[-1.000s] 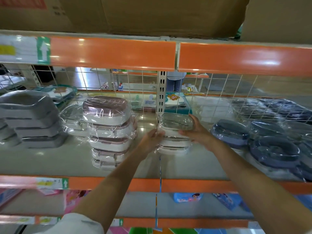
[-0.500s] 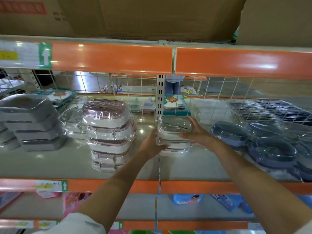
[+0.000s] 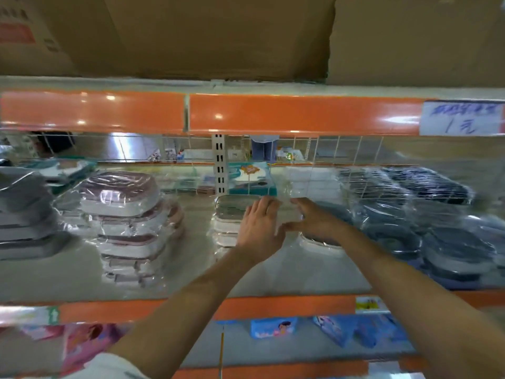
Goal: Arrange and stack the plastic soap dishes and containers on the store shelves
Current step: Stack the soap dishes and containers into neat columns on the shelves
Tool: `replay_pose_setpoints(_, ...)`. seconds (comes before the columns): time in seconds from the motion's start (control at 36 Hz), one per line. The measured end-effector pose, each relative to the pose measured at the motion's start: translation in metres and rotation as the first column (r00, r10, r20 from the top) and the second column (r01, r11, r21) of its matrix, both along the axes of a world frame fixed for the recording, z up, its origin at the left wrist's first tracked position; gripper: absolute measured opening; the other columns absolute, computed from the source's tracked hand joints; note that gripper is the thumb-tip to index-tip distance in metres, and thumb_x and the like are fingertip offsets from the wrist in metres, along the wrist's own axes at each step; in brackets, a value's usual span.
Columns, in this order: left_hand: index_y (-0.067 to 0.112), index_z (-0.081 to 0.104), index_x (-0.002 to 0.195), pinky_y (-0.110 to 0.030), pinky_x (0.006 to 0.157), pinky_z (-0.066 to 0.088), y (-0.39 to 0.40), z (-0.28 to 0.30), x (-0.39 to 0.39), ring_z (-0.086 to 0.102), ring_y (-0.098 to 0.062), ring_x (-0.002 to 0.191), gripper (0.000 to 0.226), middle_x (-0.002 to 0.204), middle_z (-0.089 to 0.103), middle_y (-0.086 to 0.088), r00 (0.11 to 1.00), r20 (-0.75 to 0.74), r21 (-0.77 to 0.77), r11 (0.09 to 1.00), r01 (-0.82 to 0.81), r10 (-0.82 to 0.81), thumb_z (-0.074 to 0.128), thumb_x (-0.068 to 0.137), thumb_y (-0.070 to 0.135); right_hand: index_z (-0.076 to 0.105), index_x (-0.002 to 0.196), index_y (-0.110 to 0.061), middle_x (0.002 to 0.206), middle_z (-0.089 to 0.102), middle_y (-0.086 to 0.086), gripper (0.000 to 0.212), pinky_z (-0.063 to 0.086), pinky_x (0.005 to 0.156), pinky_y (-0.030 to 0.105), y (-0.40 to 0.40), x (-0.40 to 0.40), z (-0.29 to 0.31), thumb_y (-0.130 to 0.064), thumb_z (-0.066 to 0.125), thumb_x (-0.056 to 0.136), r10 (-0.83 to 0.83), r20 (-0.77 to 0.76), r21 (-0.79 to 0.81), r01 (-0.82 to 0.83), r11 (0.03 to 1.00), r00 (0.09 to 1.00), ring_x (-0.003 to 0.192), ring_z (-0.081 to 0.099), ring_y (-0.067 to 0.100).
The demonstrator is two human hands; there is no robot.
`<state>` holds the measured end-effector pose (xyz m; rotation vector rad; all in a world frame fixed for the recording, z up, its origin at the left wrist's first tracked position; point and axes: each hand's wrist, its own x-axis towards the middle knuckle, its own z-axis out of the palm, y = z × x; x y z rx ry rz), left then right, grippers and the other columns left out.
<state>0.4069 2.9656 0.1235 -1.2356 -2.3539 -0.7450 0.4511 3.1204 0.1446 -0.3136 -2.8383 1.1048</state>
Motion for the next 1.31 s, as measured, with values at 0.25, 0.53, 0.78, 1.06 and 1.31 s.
replay_pose_setpoints(0.25, -0.004, 0.043, 0.130, -0.039, 0.097, 0.042, 0.076, -0.015, 0.012, 0.047, -0.033, 0.115, 0.063, 0.127, 0.046, -0.020, 0.952, 0.283, -0.080, 0.986, 0.148, -0.120, 0.072, 0.075, 0.009, 0.057, 0.124, -0.013, 0.122, 0.059, 0.007, 0.056, 0.044, 0.078, 0.028, 0.096, 0.058, 0.011, -0.041, 0.074, 0.079, -0.062, 0.075, 0.317, 0.035, 0.948, 0.995, 0.105, 0.058, 0.023)
replay_pose_setpoints(0.53, 0.004, -0.007, 0.150, -0.035, 0.117, 0.007, 0.136, -0.014, -0.008, -0.004, -0.028, 0.147, 0.118, 0.159, -0.010, -0.012, 0.905, 0.426, -0.377, 0.914, 0.152, 0.025, 0.077, 0.075, 0.041, 0.031, 0.146, -0.015, 0.150, 0.030, 0.007, 0.085, 0.028, 0.110, 0.031, 0.160, 0.119, 0.015, -0.039, 0.075, 0.078, -0.020, 0.396, 0.384, -0.145, 0.912, 0.918, 0.135, 0.031, 0.024)
replay_pose_setpoints(0.78, 0.016, 0.027, 0.142, -0.041, 0.110, 0.033, 0.147, -0.014, -0.006, 0.021, -0.030, 0.129, 0.108, 0.139, 0.020, -0.013, 0.957, 0.236, -0.513, 0.858, -0.025, 0.169, 0.081, 0.059, 0.057, 0.001, 0.153, -0.019, 0.160, 0.004, 0.006, 0.111, 0.011, 0.116, 0.049, 0.172, 0.125, 0.003, -0.047, 0.075, 0.075, -0.034, 0.461, 0.548, -0.254, 0.797, 0.887, 0.145, 0.007, 0.029)
replay_pose_setpoints(1.06, 0.009, 0.025, 0.135, -0.036, 0.101, 0.040, 0.129, -0.021, 0.009, 0.034, -0.024, 0.120, 0.109, 0.131, 0.031, -0.010, 0.915, 0.356, -0.370, 0.928, -0.046, 0.187, 0.086, 0.055, 0.050, 0.008, 0.150, -0.012, 0.152, 0.011, 0.009, 0.112, 0.023, 0.115, 0.044, 0.175, 0.126, -0.005, -0.049, 0.078, 0.071, -0.007, 0.398, 0.467, -0.195, 0.863, 0.918, 0.140, 0.016, 0.028)
replay_pose_setpoints(1.31, 0.013, 0.035, 0.133, -0.032, 0.100, 0.039, 0.065, -0.038, 0.017, 0.034, -0.014, 0.111, 0.109, 0.125, 0.035, -0.003, 0.925, 0.378, -0.220, 0.974, 0.044, 0.043, 0.089, 0.047, 0.052, 0.021, 0.146, -0.011, 0.145, 0.022, 0.009, 0.103, 0.027, 0.108, 0.036, 0.154, 0.105, 0.026, -0.053, 0.076, 0.071, -0.050, 0.171, 0.429, -0.029, 0.903, 0.984, 0.133, 0.024, 0.027)
